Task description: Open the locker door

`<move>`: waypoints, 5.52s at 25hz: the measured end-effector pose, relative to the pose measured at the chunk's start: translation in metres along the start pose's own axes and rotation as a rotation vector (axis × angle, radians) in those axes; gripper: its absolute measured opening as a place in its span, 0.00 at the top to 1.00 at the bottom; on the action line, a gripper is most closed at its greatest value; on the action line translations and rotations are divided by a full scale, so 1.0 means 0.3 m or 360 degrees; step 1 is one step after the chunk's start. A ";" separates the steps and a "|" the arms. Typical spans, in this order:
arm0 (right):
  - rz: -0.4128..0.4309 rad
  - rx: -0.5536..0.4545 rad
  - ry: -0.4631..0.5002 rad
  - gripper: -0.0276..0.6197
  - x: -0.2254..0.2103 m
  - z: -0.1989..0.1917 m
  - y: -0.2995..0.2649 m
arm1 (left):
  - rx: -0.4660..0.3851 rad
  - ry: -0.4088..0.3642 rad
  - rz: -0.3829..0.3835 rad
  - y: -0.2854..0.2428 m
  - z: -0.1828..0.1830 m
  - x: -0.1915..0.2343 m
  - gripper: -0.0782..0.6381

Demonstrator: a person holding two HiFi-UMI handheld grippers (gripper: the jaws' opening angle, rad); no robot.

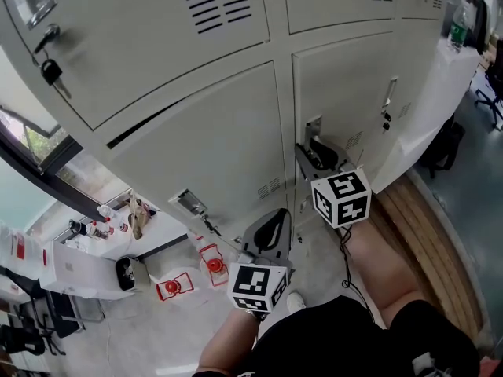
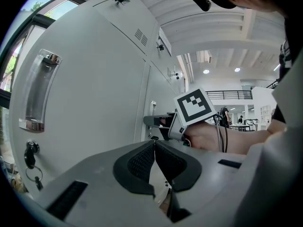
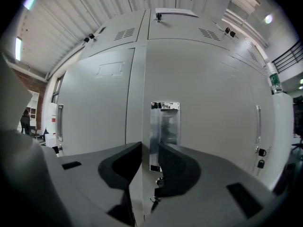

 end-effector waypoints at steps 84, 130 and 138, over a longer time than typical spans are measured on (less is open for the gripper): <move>0.0058 -0.0092 0.0072 0.76 -0.701 -0.122 0.876 | 0.0028 -0.0106 -0.0380 -0.349 0.008 -0.871 0.86; 0.0080 -0.0062 -0.0085 0.87 -0.755 -0.148 0.935 | 0.0016 -0.0051 0.0092 -0.218 -0.040 -0.884 0.86; 0.0343 -0.0022 -0.0071 0.87 -0.521 -0.172 0.916 | 0.0023 -0.0026 0.0258 -0.083 -0.065 -0.834 0.86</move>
Point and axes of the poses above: the fingertips, and each gripper's own axes: y backward along the fingers, x to its left, z out of its top, the point moved 3 cm from there along y, backward along the fingers, and after that the axes turned 1 degree about -x, right-handed, at the moved point
